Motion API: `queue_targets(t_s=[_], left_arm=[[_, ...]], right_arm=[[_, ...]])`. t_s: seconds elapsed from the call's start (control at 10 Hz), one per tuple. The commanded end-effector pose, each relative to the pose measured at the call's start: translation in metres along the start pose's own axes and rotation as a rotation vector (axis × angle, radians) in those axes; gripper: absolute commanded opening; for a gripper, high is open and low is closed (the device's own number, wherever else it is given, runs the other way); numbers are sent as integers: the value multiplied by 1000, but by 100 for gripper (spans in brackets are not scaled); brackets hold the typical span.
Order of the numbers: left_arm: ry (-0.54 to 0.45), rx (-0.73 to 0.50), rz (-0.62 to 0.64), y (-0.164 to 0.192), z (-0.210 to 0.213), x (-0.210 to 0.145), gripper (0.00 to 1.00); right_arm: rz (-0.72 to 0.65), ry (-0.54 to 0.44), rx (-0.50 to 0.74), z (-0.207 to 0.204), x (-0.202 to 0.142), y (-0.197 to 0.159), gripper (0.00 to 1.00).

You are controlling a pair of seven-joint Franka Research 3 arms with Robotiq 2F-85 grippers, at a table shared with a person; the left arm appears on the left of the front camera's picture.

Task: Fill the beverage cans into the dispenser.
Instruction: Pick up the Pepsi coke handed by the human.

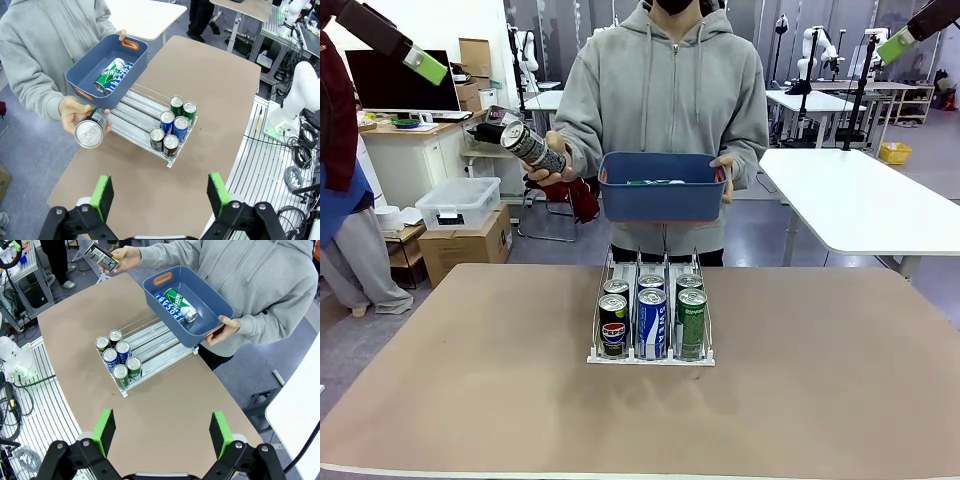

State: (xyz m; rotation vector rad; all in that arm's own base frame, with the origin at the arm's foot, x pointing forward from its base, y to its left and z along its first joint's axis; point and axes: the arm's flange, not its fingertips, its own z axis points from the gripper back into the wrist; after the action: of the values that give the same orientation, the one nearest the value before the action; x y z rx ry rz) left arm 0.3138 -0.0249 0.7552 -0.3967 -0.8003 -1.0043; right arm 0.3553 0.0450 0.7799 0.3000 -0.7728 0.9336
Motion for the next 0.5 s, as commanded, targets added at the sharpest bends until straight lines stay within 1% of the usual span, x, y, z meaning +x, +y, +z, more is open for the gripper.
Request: queue_targets(t_s=[0.0, 0.1, 0.2, 0.3, 0.4], left_arm=[[-7, -15, 1, -1, -1, 0, 100], [0, 0, 0, 0, 0, 0, 100], [28, 9, -28, 4, -6, -1, 100], [47, 57, -26, 6, -18, 0, 100], [24, 93, -39, 5, -32, 3, 100]], right_arm=[[1, -5, 11, -1, 0, -1, 100], [1, -5, 11, -1, 0, -1, 100], [1, -5, 11, -1, 0, -1, 100], [1, -5, 11, -1, 0, -1, 100], [1, -5, 11, -1, 0, -1, 100]])
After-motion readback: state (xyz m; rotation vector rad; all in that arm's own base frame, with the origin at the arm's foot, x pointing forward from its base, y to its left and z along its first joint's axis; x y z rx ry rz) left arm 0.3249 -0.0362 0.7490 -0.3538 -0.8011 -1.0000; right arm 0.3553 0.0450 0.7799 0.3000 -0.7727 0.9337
